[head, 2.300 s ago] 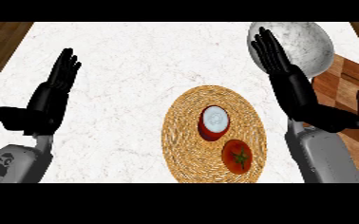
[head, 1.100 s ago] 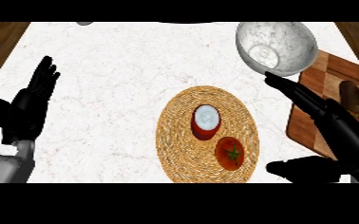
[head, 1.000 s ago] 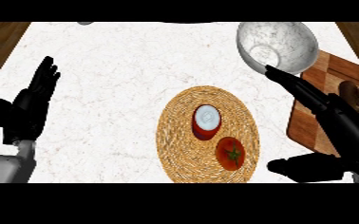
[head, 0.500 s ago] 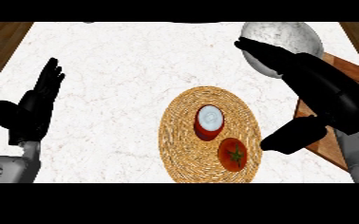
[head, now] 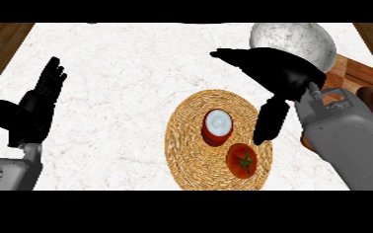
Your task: Pick the can from the placemat and place it in the bowl
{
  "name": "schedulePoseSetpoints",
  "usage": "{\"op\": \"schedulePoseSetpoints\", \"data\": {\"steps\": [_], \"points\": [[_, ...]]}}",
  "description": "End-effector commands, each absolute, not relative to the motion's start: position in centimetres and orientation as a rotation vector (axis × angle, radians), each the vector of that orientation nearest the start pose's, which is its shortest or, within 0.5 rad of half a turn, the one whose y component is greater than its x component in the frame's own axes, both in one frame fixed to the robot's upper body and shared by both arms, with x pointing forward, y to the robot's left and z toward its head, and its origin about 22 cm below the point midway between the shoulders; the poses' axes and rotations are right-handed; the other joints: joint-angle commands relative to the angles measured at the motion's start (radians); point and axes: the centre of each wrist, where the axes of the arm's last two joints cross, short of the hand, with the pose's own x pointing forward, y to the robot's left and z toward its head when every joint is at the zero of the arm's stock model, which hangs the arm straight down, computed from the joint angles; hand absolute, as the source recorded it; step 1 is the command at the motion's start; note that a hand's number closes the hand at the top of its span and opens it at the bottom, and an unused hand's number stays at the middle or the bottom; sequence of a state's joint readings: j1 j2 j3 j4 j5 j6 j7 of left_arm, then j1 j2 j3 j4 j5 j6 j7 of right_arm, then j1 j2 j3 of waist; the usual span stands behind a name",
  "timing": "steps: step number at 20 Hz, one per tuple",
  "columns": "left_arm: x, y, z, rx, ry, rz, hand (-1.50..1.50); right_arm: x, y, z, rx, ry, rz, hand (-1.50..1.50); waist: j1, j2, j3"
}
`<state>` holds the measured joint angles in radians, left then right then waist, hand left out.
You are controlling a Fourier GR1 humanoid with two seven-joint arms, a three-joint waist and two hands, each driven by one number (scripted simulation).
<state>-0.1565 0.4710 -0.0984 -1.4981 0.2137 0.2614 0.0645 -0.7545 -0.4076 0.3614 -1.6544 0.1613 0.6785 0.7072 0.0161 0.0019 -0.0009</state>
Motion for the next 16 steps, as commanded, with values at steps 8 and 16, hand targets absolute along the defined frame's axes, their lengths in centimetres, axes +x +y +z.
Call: {"op": "schedulePoseSetpoints", "data": {"steps": [8, 16], "points": [[26.5, 30.0, 5.8, 0.307, -1.568, -0.085, 0.0, 33.2, -9.9, 17.2, -0.359, -0.924, 1.69, -1.5, -0.003, -0.004, 0.001], [27.2, 31.0, 6.1, 0.34, -1.562, -0.073, 0.0, 30.6, -10.3, 17.6, -0.535, -1.091, 1.716, -1.5, -0.013, -0.005, 0.001]]}}
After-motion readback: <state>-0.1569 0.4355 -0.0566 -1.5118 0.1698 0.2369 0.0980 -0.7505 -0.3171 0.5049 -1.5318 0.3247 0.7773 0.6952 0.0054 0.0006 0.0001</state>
